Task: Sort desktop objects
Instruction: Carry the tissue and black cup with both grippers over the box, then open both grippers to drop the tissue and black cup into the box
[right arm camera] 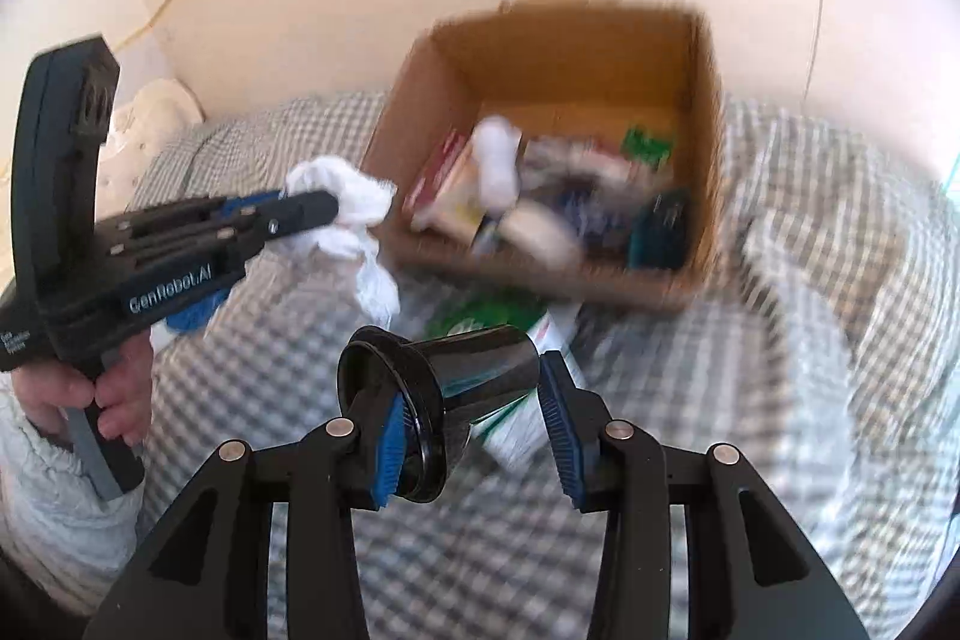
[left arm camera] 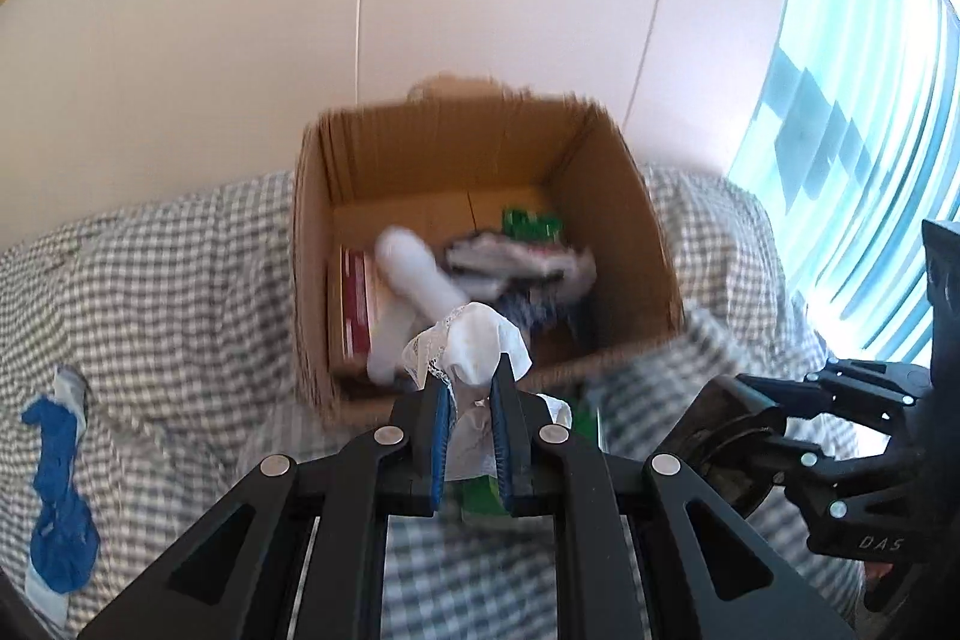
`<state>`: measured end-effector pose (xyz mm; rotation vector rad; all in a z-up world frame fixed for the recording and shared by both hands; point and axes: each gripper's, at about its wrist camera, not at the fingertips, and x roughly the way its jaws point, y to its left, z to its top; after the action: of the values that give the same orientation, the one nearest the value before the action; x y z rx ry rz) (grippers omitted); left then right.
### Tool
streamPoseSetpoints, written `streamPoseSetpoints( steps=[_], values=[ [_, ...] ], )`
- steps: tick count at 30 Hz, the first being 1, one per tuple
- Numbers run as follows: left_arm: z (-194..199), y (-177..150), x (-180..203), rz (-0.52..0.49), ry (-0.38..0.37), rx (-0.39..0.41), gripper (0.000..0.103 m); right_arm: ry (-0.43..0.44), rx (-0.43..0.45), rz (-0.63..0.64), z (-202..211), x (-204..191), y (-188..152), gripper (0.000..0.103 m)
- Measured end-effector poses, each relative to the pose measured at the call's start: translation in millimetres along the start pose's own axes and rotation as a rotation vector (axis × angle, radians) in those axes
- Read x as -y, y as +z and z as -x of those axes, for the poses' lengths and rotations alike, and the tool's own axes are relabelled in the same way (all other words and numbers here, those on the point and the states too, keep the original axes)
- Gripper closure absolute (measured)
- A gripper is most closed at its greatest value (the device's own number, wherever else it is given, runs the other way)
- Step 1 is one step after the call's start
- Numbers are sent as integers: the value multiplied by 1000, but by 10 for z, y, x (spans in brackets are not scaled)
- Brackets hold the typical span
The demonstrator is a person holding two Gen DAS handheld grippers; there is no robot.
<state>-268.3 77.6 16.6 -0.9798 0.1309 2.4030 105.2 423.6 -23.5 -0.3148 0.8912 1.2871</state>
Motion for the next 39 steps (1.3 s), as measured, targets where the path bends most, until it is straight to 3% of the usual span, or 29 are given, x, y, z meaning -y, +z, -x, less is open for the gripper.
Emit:
streamPoseSetpoints(
  steps=[8, 15, 18, 19, 25, 28, 29, 30, 32, 39],
  values=[
    [-450, 612, -66, 2, 45, 36, 90, -55, 111, 48, -81, 184, 788, 63],
    [-1074, 904, -173, 0, 78, 20, 90, -72, 100, 35, -657, 547, 1362, 63],
    [-1350, 917, -215, -3, 77, 4, 90, -94, 75, 51, -948, 646, 1493, 63],
    [-1430, 915, -230, -4, 76, -1, 90, -143, 73, 16, -1065, 645, 1491, 63],
    [-1717, 876, -298, -24, 71, -18, 90, -148, 50, 79, -1386, 657, 1496, 63],
    [-1727, 862, -279, -33, 89, -15, 78, -164, 81, 94, -1338, 658, 1497, 58],
    [-1695, 849, -278, -29, 93, -13, 61, -164, 85, 94, -1302, 646, 1489, 51],
    [-1677, 845, -269, -22, 98, -8, 37, -167, 100, 90, -1243, 646, 1485, 43],
    [-1500, 822, -298, -1, 108, 25, 18, -175, 132, 73, -1124, 649, 1470, 36],
    [-1015, 592, -271, 47, 123, 32, 13, -174, 205, 27, -636, 566, 1254, 35]
  ],
)
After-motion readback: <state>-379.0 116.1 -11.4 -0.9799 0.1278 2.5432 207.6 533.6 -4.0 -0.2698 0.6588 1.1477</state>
